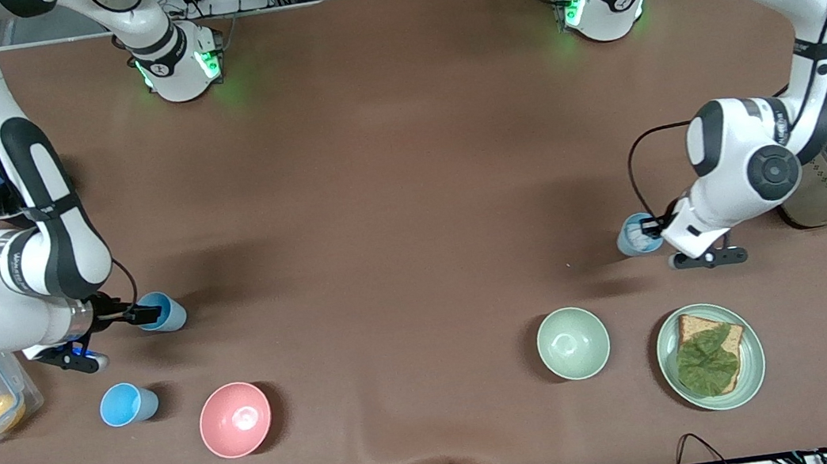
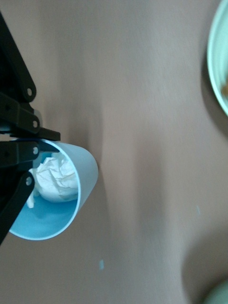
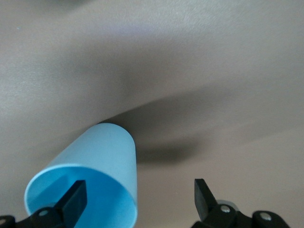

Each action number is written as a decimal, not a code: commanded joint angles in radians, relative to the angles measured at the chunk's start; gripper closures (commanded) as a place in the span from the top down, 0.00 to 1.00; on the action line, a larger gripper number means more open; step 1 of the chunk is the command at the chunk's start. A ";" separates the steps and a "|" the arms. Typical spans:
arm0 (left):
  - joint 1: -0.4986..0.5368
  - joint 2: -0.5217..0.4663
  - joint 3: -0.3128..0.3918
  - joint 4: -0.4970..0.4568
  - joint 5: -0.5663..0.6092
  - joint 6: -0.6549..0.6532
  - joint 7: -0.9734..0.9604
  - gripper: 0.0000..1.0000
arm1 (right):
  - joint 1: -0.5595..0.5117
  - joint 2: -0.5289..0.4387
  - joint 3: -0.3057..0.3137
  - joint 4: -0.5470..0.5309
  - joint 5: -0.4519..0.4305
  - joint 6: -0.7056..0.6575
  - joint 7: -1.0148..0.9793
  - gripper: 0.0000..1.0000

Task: Stack blue cups with both arms
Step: 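Carry the blue cup with the left gripper to the table middle, set down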

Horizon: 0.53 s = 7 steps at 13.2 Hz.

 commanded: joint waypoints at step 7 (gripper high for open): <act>-0.311 0.142 -0.173 0.253 -0.006 -0.008 -0.690 0.00 | -0.006 0.008 0.003 0.002 0.051 0.006 0.046 0.00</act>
